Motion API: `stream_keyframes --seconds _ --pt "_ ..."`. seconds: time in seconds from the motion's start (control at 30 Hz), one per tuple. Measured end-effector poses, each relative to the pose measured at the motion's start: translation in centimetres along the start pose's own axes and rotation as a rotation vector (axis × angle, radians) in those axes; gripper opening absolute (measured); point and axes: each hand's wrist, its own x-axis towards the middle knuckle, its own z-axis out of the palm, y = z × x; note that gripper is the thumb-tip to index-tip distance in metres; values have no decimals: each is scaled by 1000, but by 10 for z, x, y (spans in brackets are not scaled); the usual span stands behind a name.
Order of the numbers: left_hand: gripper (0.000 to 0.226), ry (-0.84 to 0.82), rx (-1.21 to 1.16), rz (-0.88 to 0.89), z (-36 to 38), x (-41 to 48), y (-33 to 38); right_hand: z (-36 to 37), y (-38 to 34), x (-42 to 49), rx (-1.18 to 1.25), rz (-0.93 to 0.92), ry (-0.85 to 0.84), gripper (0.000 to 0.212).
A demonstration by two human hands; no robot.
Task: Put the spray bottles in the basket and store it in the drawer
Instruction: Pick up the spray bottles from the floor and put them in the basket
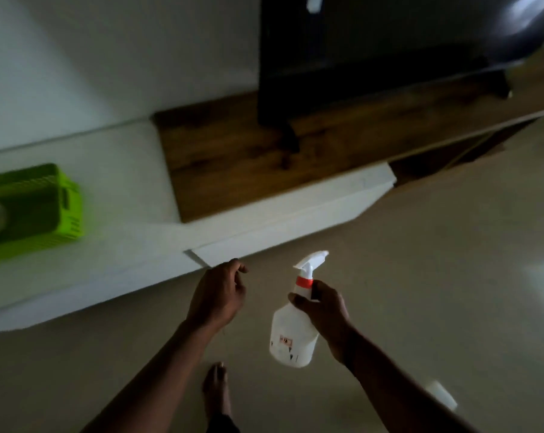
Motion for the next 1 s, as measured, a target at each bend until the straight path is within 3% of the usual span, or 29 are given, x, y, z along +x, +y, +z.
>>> stream_keyframes --seconds 0.23,0.47,0.73,1.0 --pt "33 138 -95 -115 -159 -27 -46 109 -147 -66 -29 -180 -93 16" --pt "27 249 -160 -318 -270 -43 -112 218 -233 -95 -81 -281 -182 22" --pt "18 410 -111 -433 -336 -58 -177 312 -282 -81 -210 -418 -185 39" --pt "21 390 -190 -613 -356 -58 -219 382 -304 -44 -344 -520 -137 41"
